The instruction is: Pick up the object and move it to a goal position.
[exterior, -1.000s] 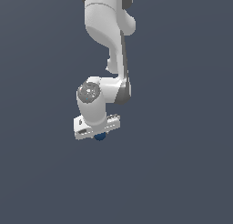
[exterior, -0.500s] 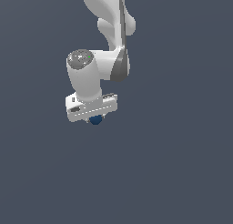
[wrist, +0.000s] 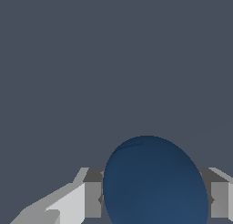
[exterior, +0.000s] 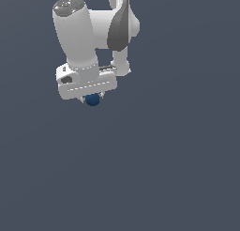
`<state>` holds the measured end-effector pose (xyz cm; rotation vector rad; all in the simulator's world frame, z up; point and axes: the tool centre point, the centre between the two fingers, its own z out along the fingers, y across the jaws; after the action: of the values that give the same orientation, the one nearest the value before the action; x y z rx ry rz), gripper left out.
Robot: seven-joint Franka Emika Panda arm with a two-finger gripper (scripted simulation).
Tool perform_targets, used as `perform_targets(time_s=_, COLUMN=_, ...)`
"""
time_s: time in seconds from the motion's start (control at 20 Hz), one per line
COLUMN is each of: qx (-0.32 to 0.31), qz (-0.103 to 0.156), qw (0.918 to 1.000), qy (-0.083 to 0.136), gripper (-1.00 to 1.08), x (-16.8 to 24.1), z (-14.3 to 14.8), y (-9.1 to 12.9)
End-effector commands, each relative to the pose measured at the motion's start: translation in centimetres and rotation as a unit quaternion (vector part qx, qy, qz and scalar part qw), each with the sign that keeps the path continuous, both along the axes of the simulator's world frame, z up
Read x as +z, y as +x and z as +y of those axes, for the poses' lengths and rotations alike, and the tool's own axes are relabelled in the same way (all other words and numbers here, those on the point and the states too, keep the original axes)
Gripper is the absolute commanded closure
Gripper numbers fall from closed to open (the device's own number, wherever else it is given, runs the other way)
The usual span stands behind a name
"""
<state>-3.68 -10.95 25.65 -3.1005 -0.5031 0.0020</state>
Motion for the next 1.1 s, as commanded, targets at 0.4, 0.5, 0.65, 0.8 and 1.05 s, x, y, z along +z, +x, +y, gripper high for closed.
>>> perform_targets(time_s=0.4, qx=0.000, qz=-0.001, qw=1.0000, qy=0.000, gripper=1.08, x=10.6, z=-1.7, y=-4.9)
perform_targets(time_s=0.5, qx=0.000, qz=-0.001, qw=1.0000, qy=0.000, gripper=1.08, x=12.3, z=-2.0, y=-5.6)
perform_targets(time_s=0.65, qx=0.000, qz=-0.001, qw=1.0000, qy=0.000, gripper=1.08, x=14.3, z=-2.3, y=-6.4)
perform_targets(time_s=0.8, qx=0.000, qz=-0.001, qw=1.0000, qy=0.000, gripper=1.08, x=15.9, z=-2.6, y=-7.0)
perform_targets(time_s=1.05, qx=0.000, qz=-0.001, qw=1.0000, qy=0.000, gripper=1.08, x=17.3, z=-2.9, y=-7.5)
